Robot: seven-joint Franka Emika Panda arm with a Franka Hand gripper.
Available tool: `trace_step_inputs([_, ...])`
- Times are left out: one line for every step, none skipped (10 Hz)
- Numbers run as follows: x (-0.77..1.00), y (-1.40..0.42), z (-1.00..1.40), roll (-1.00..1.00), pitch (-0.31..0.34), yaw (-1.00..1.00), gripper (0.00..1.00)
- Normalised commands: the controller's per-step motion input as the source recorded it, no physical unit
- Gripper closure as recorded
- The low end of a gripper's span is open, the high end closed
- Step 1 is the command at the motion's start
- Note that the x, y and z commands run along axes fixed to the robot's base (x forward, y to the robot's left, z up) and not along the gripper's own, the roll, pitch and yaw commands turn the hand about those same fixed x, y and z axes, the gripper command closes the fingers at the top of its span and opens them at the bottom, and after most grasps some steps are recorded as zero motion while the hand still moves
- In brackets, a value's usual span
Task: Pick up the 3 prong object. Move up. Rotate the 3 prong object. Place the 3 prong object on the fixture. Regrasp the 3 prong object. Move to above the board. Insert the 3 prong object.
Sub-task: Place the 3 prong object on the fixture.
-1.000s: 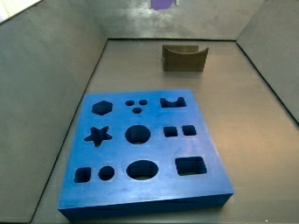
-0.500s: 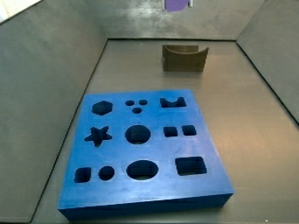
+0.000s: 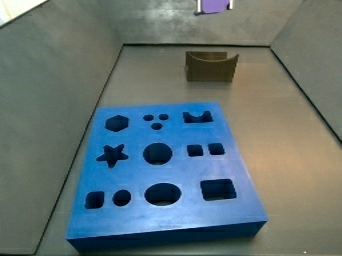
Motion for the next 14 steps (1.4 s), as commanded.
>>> trace_step_inputs([0.19,0.04,-0.01,-1.00,0.191,-0.05,1.00])
trace_step_inputs([0.09,0.04,-0.01,-1.00,0.194,-0.07,1.00])
trace_step_inputs([0.06,0.04,-0.01,-1.00,0.188,-0.09,1.00])
trace_step_inputs([0.06,0.04,-0.01,-1.00,0.187,-0.10,1.00])
trace_step_inputs([0.08,0.04,-0.02,-1.00,0.195,-0.14,1.00])
trace_step_inputs([0.09,0.04,-0.02,-1.00,0.200,-0.16,1.00])
trace_step_inputs([0.09,0.04,-0.02,-1.00,0.203,-0.21,1.00])
trace_step_inputs([0.09,0.05,-0.02,-0.98,0.194,-0.25,1.00])
trace_step_inputs([0.09,0.05,-0.02,-0.75,0.128,-0.25,1.00])
trace_step_inputs([0.09,0.05,-0.02,-0.62,0.095,-0.25,1.00])
trace_step_inputs([0.09,0.04,-0.02,-0.38,0.037,-0.23,1.00])
trace_step_inputs([0.08,0.03,-0.01,-0.25,0.001,-0.21,1.00])
trace_step_inputs([0.10,0.13,-1.00,-0.20,-0.024,-0.16,1.00])
trace_step_inputs([0.10,0.13,-1.00,-0.18,-0.054,-0.13,1.00])
